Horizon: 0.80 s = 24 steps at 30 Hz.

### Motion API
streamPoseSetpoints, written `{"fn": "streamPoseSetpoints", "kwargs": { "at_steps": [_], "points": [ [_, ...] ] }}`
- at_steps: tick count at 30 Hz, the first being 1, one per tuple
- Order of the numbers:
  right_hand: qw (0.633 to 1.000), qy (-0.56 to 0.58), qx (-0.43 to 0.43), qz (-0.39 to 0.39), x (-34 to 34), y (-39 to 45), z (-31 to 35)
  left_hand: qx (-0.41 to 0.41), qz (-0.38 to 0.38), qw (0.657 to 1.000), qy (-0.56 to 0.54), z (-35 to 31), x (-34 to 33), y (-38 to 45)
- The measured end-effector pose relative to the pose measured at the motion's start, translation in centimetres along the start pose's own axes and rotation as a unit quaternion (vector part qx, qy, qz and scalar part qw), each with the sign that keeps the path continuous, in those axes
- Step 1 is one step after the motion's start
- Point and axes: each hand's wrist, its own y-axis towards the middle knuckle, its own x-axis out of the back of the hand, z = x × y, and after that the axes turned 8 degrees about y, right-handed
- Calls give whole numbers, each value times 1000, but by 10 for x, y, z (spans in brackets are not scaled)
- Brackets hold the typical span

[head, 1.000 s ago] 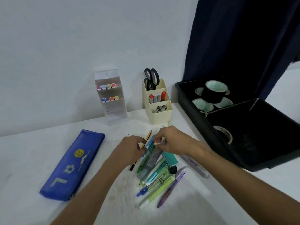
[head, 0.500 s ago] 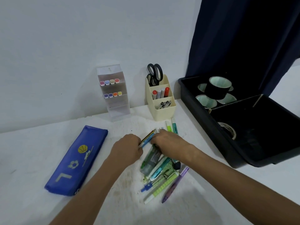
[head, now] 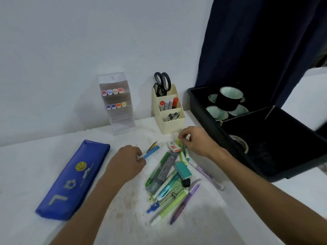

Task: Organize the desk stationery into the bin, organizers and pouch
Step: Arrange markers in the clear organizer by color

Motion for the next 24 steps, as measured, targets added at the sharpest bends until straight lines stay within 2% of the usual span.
{"fn": "streamPoseSetpoints", "kwargs": {
  "at_steps": [2,5,10,13,20,24],
  "points": [
    [997,16,-75,-30,4,-2,-9,20,-19,999,-36,0,3,1],
    [985,5,-168,-26,1,-2,-14,22,-34,998,-55,-2,5,1],
    [967,-33,-239,79,-6,2,1,2,-60,994,-88,-10,7,-2],
    [964,-50,-246,86,-10,1,2,0,-82,992,-100,-12,9,-3],
    [968,-24,-246,49,-18,0,0,25,-92,988,-121,-11,17,-6],
    [976,-21,-217,30,-2,-11,13,25,-108,982,-152,-18,30,-11]
  ]
}}
